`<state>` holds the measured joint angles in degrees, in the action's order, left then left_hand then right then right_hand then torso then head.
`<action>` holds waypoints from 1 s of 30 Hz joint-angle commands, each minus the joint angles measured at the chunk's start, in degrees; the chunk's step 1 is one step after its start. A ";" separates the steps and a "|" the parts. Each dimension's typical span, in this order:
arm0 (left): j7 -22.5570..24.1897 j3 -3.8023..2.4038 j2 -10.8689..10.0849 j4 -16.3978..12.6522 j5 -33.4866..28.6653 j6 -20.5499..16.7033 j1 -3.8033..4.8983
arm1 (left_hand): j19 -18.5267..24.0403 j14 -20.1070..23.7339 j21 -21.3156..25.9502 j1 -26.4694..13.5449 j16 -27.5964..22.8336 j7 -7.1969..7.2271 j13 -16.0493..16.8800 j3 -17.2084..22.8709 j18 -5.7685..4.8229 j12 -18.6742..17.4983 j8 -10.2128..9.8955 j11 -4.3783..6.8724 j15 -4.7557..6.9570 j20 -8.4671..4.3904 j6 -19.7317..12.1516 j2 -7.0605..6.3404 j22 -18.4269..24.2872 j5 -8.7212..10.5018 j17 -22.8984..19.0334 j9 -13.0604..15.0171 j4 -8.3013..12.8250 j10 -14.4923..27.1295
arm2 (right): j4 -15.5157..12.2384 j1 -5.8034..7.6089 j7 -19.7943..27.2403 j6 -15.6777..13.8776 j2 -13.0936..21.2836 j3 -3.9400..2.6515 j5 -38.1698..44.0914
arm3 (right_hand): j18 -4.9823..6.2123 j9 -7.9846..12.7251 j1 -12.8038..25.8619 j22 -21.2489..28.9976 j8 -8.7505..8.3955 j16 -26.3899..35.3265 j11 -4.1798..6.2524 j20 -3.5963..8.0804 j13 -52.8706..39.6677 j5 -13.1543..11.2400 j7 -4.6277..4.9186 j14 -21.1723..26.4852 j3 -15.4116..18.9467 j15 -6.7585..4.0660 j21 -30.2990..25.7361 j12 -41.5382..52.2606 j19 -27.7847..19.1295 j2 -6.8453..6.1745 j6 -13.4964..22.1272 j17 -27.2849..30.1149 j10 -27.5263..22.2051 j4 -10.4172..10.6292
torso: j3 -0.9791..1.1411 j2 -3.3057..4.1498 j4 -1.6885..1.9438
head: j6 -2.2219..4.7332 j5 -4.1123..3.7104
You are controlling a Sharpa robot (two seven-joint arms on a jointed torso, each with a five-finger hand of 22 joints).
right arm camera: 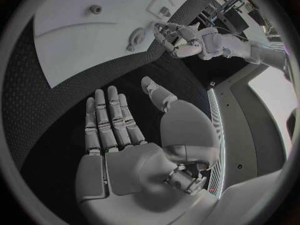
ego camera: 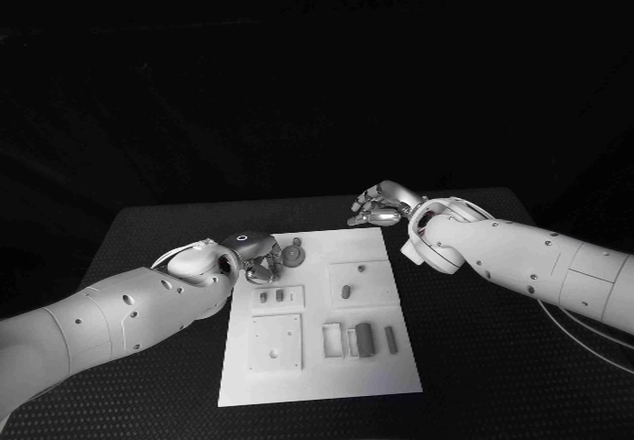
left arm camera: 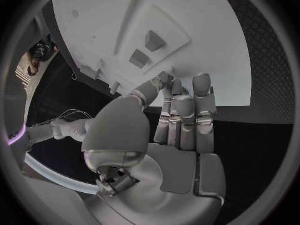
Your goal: Assemble the parts on the task board
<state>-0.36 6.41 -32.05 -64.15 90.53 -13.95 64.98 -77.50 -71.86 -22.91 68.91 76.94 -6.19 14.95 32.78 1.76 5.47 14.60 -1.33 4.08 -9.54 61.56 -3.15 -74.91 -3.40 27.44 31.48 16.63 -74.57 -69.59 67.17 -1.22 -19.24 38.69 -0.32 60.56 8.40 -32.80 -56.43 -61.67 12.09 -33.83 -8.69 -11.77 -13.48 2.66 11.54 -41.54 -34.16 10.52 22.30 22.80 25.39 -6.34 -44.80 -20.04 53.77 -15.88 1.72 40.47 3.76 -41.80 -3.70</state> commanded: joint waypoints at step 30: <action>-0.96 0.33 -0.91 -1.11 1.37 1.51 -0.47 | 0.01 -0.02 -0.16 0.34 -0.34 0.08 0.20 0.50 4.20 0.19 0.32 -0.62 0.46 -0.27 0.50 0.42 -1.19 -0.19 -0.08 0.10 0.06 -1.12 | -0.04 0.00 0.58 0.36 0.09 -0.03 0.02 | -0.83 0.13 -0.38 -0.17 0.40 0.55 -0.05 -0.05 0.28 0.09 0.71 -0.30 0.41 0.13 -0.37 -0.45 -0.30 -0.02 0.45 -0.17 0.40 -0.09 | 0.01 -0.04 0.04 | -0.05 0.04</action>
<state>-0.81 6.62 -32.91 -65.44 91.30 -13.84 64.68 -77.51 -71.77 -22.91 69.15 76.94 -5.99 15.10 33.03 1.74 5.47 14.62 -1.26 4.17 -9.50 61.70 -3.07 -74.94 -3.38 27.45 31.48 16.72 -74.71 -69.59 67.17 -1.19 -19.24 38.75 -0.32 60.54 8.39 -32.75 -56.44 -61.76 12.31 -33.61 -8.70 -11.77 -13.25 2.66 11.54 -41.54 -34.16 10.52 22.30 22.57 25.39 -6.34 -44.80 -20.13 53.77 -15.88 1.72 40.42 3.82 -41.85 -3.70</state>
